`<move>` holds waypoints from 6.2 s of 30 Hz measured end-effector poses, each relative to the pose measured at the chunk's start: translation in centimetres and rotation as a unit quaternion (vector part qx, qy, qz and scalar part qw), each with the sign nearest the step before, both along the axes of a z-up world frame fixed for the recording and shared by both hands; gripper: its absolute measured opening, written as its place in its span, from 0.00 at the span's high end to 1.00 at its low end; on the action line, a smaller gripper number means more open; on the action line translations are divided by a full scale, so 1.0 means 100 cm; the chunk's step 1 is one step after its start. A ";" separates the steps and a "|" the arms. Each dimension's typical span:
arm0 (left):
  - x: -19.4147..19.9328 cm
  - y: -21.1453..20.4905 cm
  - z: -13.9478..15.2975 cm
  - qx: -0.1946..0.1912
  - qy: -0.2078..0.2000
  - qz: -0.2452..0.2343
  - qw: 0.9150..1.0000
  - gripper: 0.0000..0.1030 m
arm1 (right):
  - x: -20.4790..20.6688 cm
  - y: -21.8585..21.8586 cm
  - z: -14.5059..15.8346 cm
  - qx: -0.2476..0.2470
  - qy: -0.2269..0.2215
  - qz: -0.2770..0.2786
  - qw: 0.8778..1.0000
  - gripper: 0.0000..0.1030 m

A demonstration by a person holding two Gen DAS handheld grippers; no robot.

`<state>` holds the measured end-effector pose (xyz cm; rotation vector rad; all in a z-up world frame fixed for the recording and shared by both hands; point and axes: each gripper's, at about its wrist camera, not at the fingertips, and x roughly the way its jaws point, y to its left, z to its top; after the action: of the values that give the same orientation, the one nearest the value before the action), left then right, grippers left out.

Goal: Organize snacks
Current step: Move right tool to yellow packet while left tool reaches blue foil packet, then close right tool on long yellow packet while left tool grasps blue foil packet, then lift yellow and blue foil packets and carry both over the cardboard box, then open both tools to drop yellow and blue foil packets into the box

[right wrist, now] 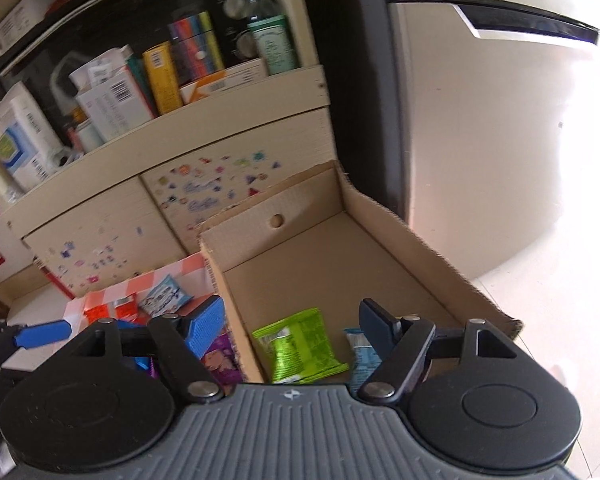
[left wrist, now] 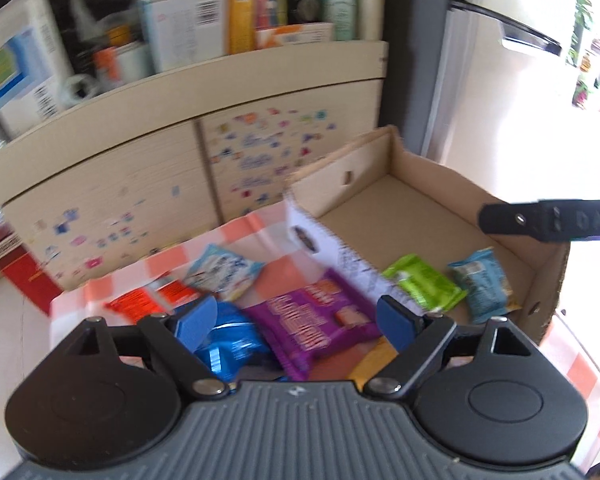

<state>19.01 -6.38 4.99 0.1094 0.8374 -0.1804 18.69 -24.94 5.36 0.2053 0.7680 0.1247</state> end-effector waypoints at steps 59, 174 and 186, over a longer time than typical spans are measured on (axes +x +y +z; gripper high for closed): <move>-0.046 0.076 -0.078 -0.008 0.118 0.025 0.993 0.14 | -0.025 0.126 -0.080 -0.245 0.029 0.399 0.883 0.13; 0.033 -0.077 -0.041 -0.153 0.014 -0.042 0.987 0.26 | 0.038 -0.030 0.015 -0.058 -0.014 -0.038 0.998 0.32; 0.023 -0.045 -0.026 -0.125 0.013 -0.031 0.992 0.17 | 0.037 -0.019 0.017 -0.039 -0.020 -0.013 0.999 0.24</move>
<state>21.35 -10.87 2.37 -0.1031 0.8303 -0.3448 22.39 -26.84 7.06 0.1391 0.7285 0.0744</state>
